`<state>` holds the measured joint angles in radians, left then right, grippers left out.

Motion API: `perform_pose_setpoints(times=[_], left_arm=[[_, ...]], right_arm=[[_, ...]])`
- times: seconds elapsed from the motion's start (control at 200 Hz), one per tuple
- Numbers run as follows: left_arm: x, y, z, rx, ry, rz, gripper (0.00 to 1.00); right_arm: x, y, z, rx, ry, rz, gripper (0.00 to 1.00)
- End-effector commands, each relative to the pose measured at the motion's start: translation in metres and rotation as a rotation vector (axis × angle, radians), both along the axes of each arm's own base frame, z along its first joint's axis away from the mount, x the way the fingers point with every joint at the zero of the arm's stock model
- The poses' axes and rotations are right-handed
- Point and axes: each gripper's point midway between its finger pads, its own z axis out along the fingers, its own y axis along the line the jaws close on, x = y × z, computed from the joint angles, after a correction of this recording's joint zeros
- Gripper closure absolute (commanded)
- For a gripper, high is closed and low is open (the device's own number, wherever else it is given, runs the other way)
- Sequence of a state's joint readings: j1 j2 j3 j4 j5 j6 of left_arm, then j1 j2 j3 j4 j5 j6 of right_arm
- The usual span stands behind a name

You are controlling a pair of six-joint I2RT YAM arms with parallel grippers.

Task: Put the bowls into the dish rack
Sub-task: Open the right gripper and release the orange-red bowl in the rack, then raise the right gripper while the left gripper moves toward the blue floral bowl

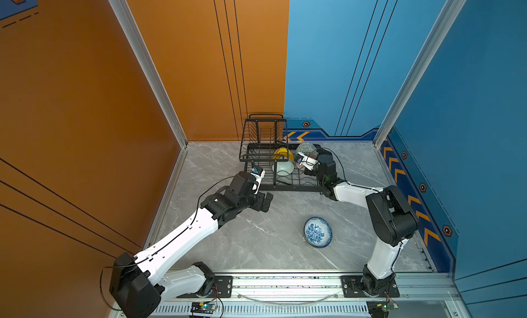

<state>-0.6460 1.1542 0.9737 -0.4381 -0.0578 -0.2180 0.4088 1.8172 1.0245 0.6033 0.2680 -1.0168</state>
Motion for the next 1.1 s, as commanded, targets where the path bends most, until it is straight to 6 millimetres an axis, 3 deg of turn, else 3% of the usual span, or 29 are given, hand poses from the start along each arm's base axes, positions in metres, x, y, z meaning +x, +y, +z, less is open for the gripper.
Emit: perform_pose_setpoints(times=[0.0, 0.21, 0.616, 0.891, 1.092], left_arm=[[-0.005, 0.005, -0.001, -0.027, 0.01, 0.014, 0.02], [-0.016, 0.007, -0.003, -0.05, 0.021, 0.019, 0.02], [-0.034, -0.003, -0.008, -0.059, 0.069, 0.036, 0.02], [-0.045, -0.01, -0.002, -0.054, 0.117, 0.071, 0.02], [-0.058, -0.031, 0.0, -0.075, 0.149, 0.034, 0.02]], right_arm=[[-0.018, -0.002, 0.001, 0.085, 0.044, -0.039, 0.0], [-0.044, 0.006, 0.007, 0.187, 0.126, -0.034, 0.0], [-0.084, -0.004, 0.034, 0.506, 0.286, -0.163, 0.0], [-0.101, -0.014, 0.067, 0.787, 0.521, -0.27, 0.0], [-0.105, -0.014, 0.071, 0.864, 0.653, -0.323, 0.0]])
